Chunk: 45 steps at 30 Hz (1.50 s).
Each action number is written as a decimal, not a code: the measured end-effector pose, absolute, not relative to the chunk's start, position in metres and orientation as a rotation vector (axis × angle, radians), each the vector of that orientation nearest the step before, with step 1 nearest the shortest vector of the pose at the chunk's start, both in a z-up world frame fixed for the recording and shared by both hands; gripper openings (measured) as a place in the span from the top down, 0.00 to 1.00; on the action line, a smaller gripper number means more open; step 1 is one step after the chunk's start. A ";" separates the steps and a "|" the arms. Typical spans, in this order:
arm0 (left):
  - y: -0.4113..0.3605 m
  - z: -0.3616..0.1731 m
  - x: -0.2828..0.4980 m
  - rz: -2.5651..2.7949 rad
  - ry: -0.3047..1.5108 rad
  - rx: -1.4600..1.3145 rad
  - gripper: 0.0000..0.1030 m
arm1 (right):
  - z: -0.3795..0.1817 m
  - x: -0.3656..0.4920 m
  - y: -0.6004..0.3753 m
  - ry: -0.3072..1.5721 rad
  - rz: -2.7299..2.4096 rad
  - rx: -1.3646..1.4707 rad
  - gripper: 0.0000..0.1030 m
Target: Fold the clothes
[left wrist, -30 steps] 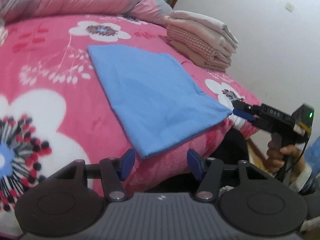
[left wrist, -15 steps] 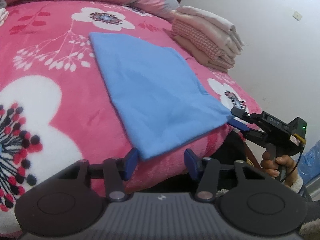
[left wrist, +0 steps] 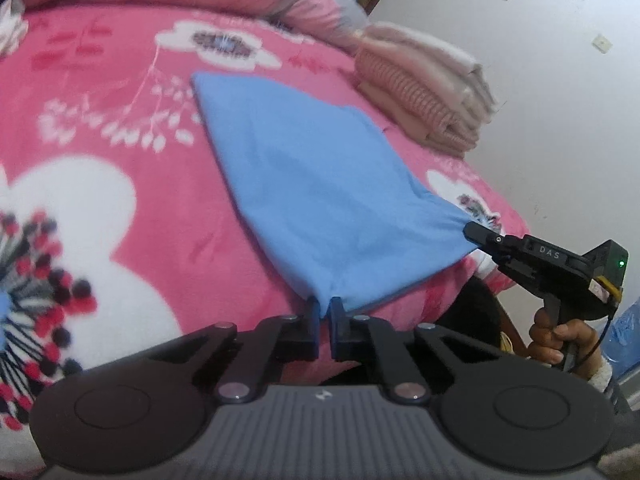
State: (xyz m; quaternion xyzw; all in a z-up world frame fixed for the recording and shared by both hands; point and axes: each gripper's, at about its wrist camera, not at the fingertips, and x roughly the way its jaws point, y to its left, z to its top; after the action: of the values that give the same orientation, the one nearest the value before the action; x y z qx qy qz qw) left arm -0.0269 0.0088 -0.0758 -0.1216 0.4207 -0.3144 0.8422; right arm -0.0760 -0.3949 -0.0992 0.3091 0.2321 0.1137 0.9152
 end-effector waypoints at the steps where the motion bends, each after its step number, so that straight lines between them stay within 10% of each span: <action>1: 0.009 -0.076 -0.027 -0.664 0.887 -0.253 0.95 | -0.095 -0.077 -0.393 0.466 0.242 0.622 0.93; 15: 0.052 -0.072 -0.023 -0.632 0.826 -0.305 0.76 | -0.073 -0.089 -0.401 0.456 0.041 0.337 0.74; 24: 0.001 -0.076 -0.004 -0.766 0.764 -0.218 0.76 | -0.098 -0.057 -0.372 0.530 0.204 0.200 0.92; 45: 0.004 -0.092 0.018 -0.816 0.789 -0.250 0.60 | -0.071 0.017 -0.384 0.582 0.179 0.117 0.93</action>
State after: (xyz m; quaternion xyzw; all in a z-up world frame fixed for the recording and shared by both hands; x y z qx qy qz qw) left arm 0.0182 0.0035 -0.0920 -0.1182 0.3728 -0.3855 0.8357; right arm 0.0171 -0.3839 -0.0707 0.0574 0.2862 0.0882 0.9524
